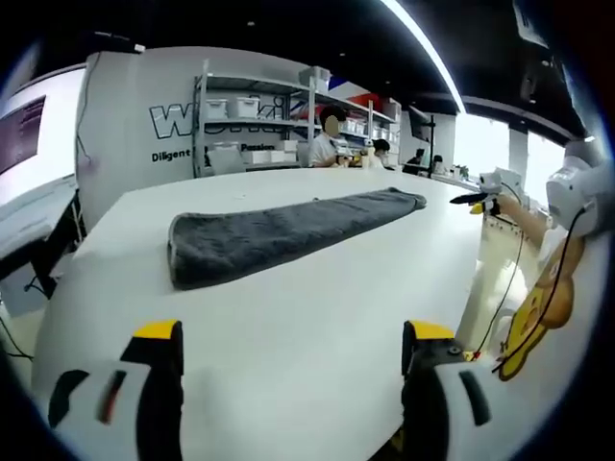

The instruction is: Fold the towel on the table until its edges align and the towel forms a compact rectangular stack.

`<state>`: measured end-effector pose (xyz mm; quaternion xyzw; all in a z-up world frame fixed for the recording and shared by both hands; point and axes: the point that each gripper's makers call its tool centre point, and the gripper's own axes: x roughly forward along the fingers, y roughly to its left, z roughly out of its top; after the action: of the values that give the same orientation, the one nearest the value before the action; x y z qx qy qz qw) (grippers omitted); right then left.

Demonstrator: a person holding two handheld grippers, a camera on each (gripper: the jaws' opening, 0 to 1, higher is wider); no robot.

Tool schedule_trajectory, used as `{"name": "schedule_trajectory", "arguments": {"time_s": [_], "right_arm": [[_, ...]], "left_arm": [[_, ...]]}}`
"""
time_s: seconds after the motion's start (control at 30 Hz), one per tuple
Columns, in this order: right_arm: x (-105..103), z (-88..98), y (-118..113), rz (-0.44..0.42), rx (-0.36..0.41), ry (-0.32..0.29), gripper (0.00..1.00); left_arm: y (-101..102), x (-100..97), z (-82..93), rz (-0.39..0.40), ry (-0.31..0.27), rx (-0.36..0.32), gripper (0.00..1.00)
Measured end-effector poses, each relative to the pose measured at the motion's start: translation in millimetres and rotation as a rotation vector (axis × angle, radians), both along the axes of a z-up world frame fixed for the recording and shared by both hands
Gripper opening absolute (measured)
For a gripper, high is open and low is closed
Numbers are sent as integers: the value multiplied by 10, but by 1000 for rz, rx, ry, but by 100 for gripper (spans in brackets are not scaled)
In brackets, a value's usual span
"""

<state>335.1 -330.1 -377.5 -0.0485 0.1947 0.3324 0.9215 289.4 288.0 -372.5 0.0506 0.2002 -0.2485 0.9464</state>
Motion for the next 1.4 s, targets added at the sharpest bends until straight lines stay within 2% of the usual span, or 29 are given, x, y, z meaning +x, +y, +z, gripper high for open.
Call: {"name": "schedule_trajectory", "arguments": {"time_s": [0.13,0.37,0.5,0.63,0.73,0.9,0.97,1.1,1.27,1.4], "right_arm": [[84,15,-48,-2,7,-1,100],[374,30,-118,15,5,-2,100],[592,-33,-163,36,-46,-3,99],[738,-42,-148,68,-45,2,90],[863,-88,-163,82,-76,5,85],[984,-196,-281,78,-107,24,74],[1008,-194,-291,77,-92,14,67],[1085,-234,-297,72,-95,6,59],[1173,-257,-318,59,-83,-1,48],[1205,-266,-311,57,-79,-11,35]], "left_arm": [[40,125,29,-8,0,5,99],[221,562,47,9,-20,28,98],[335,819,-16,17,-16,47,89],[397,1033,-62,23,-26,64,77],[434,1164,-77,22,-34,74,69],[507,1247,-123,35,-30,85,56],[536,1253,-132,38,-26,80,52],[565,1274,-123,51,-34,87,36],[547,1282,-151,35,-22,99,24],[535,1281,-157,22,-16,106,16]]}}
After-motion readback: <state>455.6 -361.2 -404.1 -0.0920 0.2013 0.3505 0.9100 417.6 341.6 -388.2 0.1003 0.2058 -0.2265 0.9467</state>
